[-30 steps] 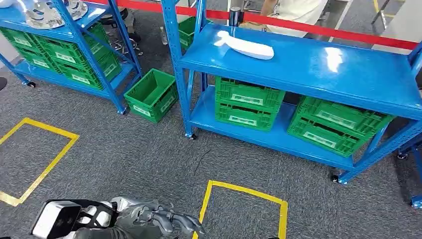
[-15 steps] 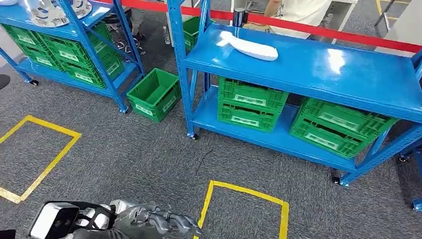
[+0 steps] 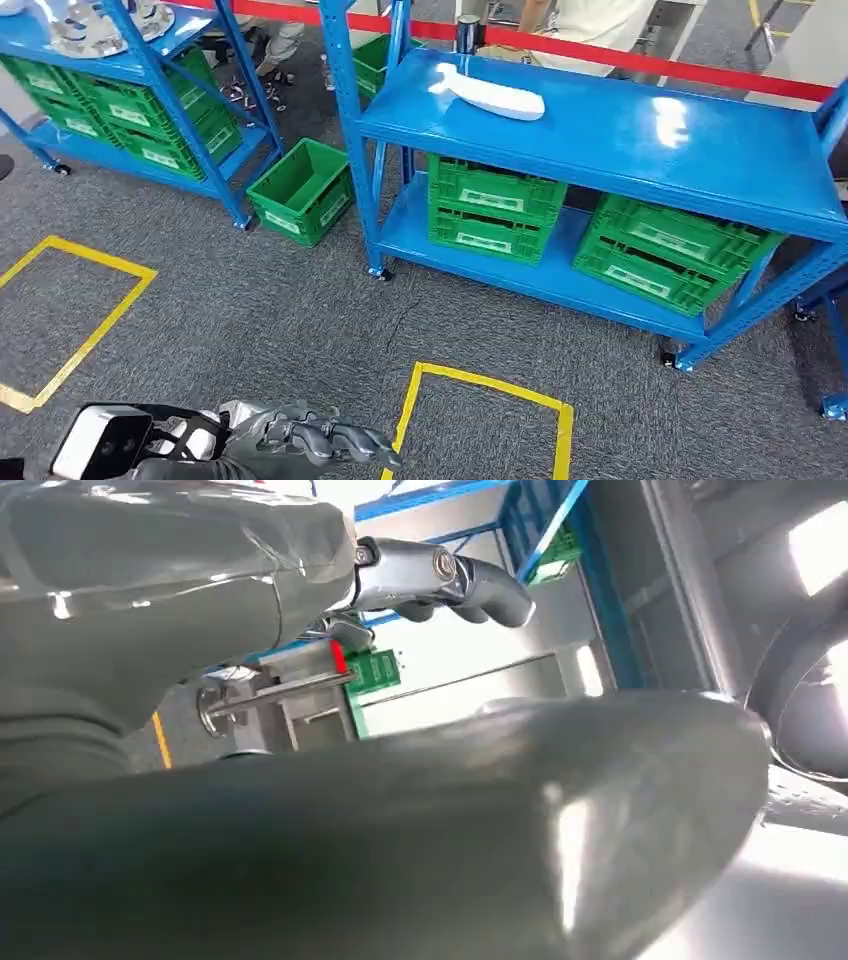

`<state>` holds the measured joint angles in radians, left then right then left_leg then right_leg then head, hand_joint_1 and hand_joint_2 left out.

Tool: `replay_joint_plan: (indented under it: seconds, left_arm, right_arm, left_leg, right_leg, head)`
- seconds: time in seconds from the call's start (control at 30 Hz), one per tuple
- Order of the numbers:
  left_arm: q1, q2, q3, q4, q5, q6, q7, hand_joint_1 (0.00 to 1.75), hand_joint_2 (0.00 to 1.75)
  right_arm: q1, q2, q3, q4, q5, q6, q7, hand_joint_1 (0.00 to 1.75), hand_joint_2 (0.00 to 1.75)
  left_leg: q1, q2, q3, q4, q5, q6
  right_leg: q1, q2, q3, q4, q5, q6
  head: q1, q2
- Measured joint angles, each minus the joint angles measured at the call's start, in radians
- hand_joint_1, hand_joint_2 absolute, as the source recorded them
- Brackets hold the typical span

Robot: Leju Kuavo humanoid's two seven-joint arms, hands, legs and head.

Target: Take the parts from the cabinet and place them on the table.

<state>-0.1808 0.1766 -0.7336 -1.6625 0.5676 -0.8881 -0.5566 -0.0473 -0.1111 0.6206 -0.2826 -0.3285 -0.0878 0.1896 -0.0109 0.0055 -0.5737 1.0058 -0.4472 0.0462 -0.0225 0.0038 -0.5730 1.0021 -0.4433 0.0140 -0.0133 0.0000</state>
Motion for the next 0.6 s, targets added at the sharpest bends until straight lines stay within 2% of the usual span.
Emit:
replay_joint_plan:
  seconds: [0.07, 0.1, 0.13, 0.17, 0.2, 0.23, 0.27, 0.3, 0.33, 0.37, 0.4, 0.43, 0.47, 0.5, 0.57, 0.6]
  left_arm:
    - [0.0, 0.0, 0.002, -0.002, 0.0, 0.0, 0.0, 0.0, 0.0]
    - [0.0, -0.002, 0.002, -0.005, 0.001, 0.0, 0.0, 0.0, 0.0]
    - [-0.001, -0.004, 0.002, -0.005, 0.001, 0.0, 0.0, 0.0, 0.0]
    - [-0.004, -0.006, 0.002, -0.005, 0.001, 0.0, 0.0, 0.0, 0.0]
    - [-0.004, -0.007, 0.002, -0.005, 0.001, 0.0, 0.0, 0.0, 0.0]
    - [-0.002, -0.007, 0.0, -0.005, 0.0, 0.0, 0.001, 0.0, 0.0]
    - [-0.002, -0.007, 0.0, -0.004, 0.0, 0.0, 0.001, 0.0, 0.0]
    - [-0.002, -0.007, 0.0, -0.004, 0.0, 0.0, 0.001, 0.0, 0.0]
    - [-0.002, -0.007, -0.001, -0.004, 0.0, 0.0, 0.001, 0.0, 0.0]
    - [-0.002, -0.007, -0.002, -0.004, 0.001, 0.0, 0.002, 0.0, 0.0]
    - [-0.002, -0.007, -0.002, -0.004, 0.003, 0.0, 0.002, 0.0, 0.0]
    - [-0.003, -0.007, -0.003, -0.004, 0.006, 0.0, 0.005, 0.0, 0.0]
    - [-0.003, -0.007, -0.004, -0.004, 0.01, 0.0, 0.008, 0.0, 0.0]
    - [-0.005, -0.008, -0.005, -0.004, 0.011, 0.001, 0.01, 0.0, 0.0]
    - [-0.006, -0.008, -0.005, -0.004, 0.015, 0.002, 0.012, 0.0, 0.0]
    - [-0.007, -0.008, -0.006, -0.004, 0.016, 0.003, 0.013, 0.0, 0.0]
  right_arm:
    - [-0.001, 0.002, 0.001, -0.002, -0.001, 0.002, 0.0, 0.0, 0.0]
    - [-0.001, 0.0, 0.002, -0.003, -0.001, 0.002, 0.001, 0.0, 0.0]
    - [-0.001, -0.001, 0.002, -0.003, -0.002, 0.002, 0.001, 0.0, 0.0]
    - [-0.001, -0.002, 0.004, -0.003, -0.002, 0.002, 0.001, 0.0, 0.0]
    - [-0.002, -0.004, 0.005, -0.003, -0.002, 0.002, 0.001, 0.0, 0.0]
    - [0.0, -0.008, 0.006, -0.003, -0.002, 0.002, 0.002, 0.0, 0.0]
    - [0.001, -0.01, 0.007, -0.003, -0.002, 0.002, 0.002, 0.0, 0.0]
    - [0.003, -0.011, 0.007, -0.003, -0.002, 0.002, 0.002, 0.0, 0.0]
    - [0.003, -0.011, 0.008, -0.003, -0.005, 0.002, 0.002, 0.0, 0.0]
    - [0.003, -0.012, 0.008, -0.003, -0.008, 0.002, 0.002, 0.0, 0.0]
    - [0.003, -0.013, 0.008, -0.003, -0.013, 0.002, 0.002, 0.0, 0.0]
    - [0.002, -0.016, 0.01, -0.003, -0.019, 0.002, 0.002, 0.0, 0.0]
    - [0.001, -0.014, 0.011, -0.003, -0.026, 0.002, 0.002, 0.0, 0.0]
    - [0.0, -0.016, 0.014, -0.003, -0.032, 0.002, 0.001, 0.0, 0.0]
    - [0.003, -0.016, 0.018, -0.003, -0.04, 0.002, 0.001, 0.0, 0.0]
    - [0.004, -0.016, 0.019, -0.003, -0.042, 0.002, 0.001, 0.0, 0.0]
  left_leg:
    - [-0.005, -0.002, -0.001, -0.002, 0.003, 0.008]
    - [-0.001, -0.001, 0.011, -0.024, 0.017, 0.016]
    - [0.006, 0.001, 0.017, -0.039, 0.027, 0.014]
    - [0.006, 0.001, 0.017, -0.042, 0.031, 0.022]
    - [0.006, 0.001, 0.014, -0.042, 0.032, 0.022]
    - [0.005, 0.001, 0.012, -0.042, 0.032, 0.022]
    - [0.004, 0.0, 0.009, -0.041, 0.032, 0.022]
    - [0.004, -0.001, 0.008, -0.039, 0.032, 0.021]
    - [0.004, -0.001, 0.008, -0.037, 0.032, 0.02]
    - [0.006, -0.001, 0.008, -0.033, 0.03, 0.017]
    - [0.007, -0.002, 0.008, -0.025, 0.026, 0.011]
    - [0.008, -0.002, 0.005, -0.014, 0.019, 0.002]
    - [-0.001, -0.003, 0.0, -0.007, 0.011, -0.008]
    - [0.001, -0.002, -0.002, -0.002, 0.007, -0.013]
    - [0.005, -0.001, -0.004, -0.003, 0.009, -0.02]
    - [0.007, -0.001, -0.005, -0.001, 0.006, -0.024]
  right_leg:
    - [0.0, -0.003, 0.002, -0.007, 0.004, 0.012]
    - [0.007, -0.004, 0.003, -0.009, 0.006, 0.017]
    - [0.004, -0.004, -0.01, 0.012, -0.005, 0.014]
    - [0.004, -0.004, -0.034, 0.061, -0.034, 0.007]
    - [0.004, -0.004, -0.062, 0.119, -0.06, 0.003]
    - [0.002, -0.004, -0.111, 0.22, -0.099, 0.001]
    - [0.001, -0.004, -0.145, 0.29, -0.12, 0.004]
    - [-0.001, -0.004, -0.156, 0.312, -0.12, 0.013]
    - [-0.004, -0.004, -0.14, 0.279, -0.103, 0.026]
    - [-0.008, -0.005, -0.102, 0.207, -0.072, 0.041]
    - [-0.012, -0.005, -0.048, 0.103, -0.035, 0.055]
    - [-0.017, -0.007, 0.001, 0.012, -0.011, 0.061]
    - [-0.009, -0.006, 0.0, 0.012, -0.018, 0.047]
    - [-0.009, -0.003, 0.003, 0.009, -0.016, 0.03]
    - [-0.001, -0.003, 0.0, 0.009, -0.016, 0.014]
    - [-0.008, -0.002, 0.003, 0.007, -0.013, 0.007]
  head:
    - [0.0, 0.0]
    - [0.001, 0.0]
    - [0.002, 0.0]
    - [0.003, 0.0]
    - [0.003, 0.0]
    - [0.003, 0.0]
    - [0.003, 0.0]
    - [0.003, 0.0]
    - [0.003, 0.0]
    - [0.003, 0.0]
    - [0.003, 0.0]
    - [0.003, 0.0]
    - [0.003, 0.0]
    - [0.001, 0.0]
    - [0.002, 0.0]
    - [0.003, 0.0]
